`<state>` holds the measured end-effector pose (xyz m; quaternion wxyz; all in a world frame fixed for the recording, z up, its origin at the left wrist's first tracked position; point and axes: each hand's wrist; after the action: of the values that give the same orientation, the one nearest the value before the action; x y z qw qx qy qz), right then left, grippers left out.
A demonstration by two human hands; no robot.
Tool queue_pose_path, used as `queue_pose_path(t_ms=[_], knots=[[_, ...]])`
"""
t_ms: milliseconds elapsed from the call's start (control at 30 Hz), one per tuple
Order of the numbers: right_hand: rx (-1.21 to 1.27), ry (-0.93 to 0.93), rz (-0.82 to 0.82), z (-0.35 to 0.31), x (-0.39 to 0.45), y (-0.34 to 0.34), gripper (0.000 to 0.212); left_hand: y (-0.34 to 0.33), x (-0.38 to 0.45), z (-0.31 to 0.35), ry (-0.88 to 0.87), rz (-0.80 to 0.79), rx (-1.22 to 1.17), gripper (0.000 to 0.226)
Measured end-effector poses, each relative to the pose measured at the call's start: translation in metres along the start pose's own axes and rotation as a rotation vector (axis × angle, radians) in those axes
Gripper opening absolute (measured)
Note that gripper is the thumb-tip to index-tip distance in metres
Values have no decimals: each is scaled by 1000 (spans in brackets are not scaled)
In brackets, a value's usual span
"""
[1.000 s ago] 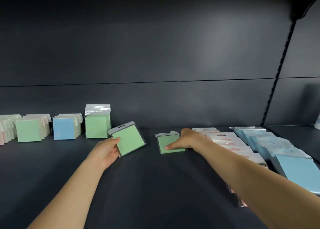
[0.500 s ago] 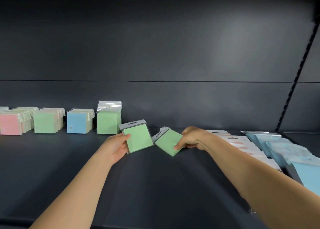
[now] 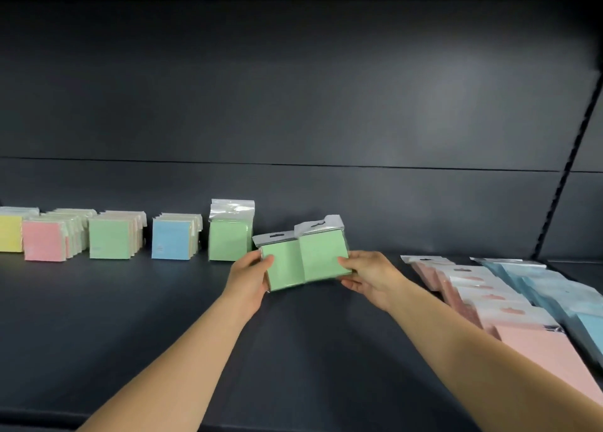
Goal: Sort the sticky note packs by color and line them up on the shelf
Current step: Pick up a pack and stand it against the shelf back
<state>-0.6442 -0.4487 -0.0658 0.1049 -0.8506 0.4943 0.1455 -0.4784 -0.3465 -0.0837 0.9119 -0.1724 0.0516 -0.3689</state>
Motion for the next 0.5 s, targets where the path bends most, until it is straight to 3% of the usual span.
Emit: queue_pose_path(t_ms=[100,233,300,500], knots=[[9,18,28,7,-3,-44,6,17,-1,18,-34,-86,-13,24],[-44,47,111,11,-8,-109,22,55,6,39,-24,-171,7,25],[-32,78,142,13,-10,-143,18,80,15,46,-60,-261,113,36],[36,142,245,26,-3,-204,21,127,41,54,-196,-436,274,35]])
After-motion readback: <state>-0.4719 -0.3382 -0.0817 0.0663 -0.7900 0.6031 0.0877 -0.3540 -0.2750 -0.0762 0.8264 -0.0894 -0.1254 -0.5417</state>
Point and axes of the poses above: each hand's wrist, its own x-axis towards the middle knuckle, its own y-axis out of the back of the hand, z = x × y, and after that the axes turned 10 degrees about -y, right-handed
